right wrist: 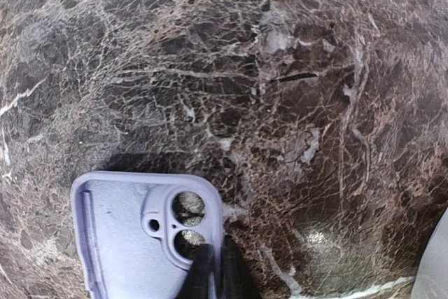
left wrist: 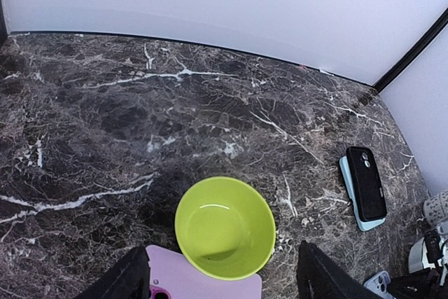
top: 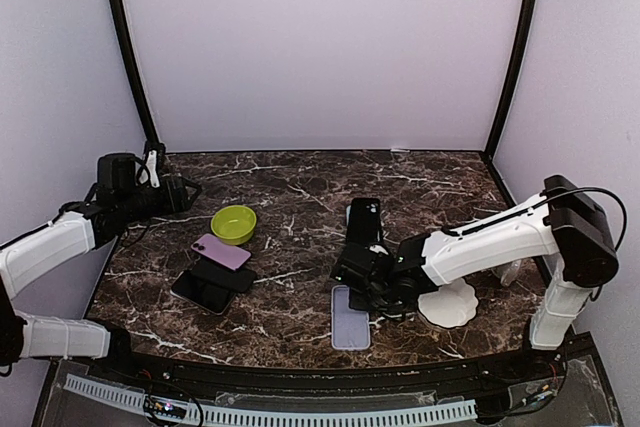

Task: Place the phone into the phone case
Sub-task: Place the phone case at the corner of the board, then pick up the phone from the phone.

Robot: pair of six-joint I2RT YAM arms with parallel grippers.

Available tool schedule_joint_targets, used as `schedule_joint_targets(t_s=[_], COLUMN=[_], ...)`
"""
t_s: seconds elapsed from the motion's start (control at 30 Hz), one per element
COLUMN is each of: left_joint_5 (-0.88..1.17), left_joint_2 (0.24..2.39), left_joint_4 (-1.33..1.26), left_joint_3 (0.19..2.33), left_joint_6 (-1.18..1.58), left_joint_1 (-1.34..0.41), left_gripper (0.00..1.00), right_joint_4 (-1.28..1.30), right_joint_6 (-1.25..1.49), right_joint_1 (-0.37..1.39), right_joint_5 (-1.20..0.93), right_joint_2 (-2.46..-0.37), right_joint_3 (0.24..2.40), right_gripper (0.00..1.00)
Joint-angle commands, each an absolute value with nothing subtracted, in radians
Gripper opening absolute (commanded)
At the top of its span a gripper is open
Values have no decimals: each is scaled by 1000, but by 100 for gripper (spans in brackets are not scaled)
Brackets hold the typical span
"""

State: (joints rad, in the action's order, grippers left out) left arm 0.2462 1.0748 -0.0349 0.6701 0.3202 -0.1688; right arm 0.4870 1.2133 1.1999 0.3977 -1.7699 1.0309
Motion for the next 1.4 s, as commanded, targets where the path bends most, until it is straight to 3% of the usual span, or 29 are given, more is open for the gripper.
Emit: schedule_joint_targets(t_s=[0.0, 0.07, 0.17, 0.4, 0.8, 1.37], left_joint_5=[213, 188, 187, 393, 456, 529], left_joint_2=[1116, 1153, 1203, 1223, 1283, 1501], left_joint_4=[25, 85, 166, -112, -310, -627], left_joint_3=[684, 714, 760, 547, 373, 294], left_joint_6=[364, 386, 450, 787, 896, 982], left_joint_1=[-172, -171, -159, -75, -11, -3], left_gripper=[75, 79, 85, 84, 75, 69], right_joint_4=[518, 531, 522, 448, 365, 352], right_joint_6=[1195, 1171, 1106, 939, 913, 909], right_joint_1=[1210, 1210, 1207, 1172, 1164, 1164], right_joint_5=[438, 468, 496, 434, 394, 432], right_joint_2=[-1754, -1726, -1682, -1654, -1629, -1554], right_joint_3=[1040, 1047, 1057, 1062, 999, 980], right_gripper=[48, 65, 75, 76, 75, 74])
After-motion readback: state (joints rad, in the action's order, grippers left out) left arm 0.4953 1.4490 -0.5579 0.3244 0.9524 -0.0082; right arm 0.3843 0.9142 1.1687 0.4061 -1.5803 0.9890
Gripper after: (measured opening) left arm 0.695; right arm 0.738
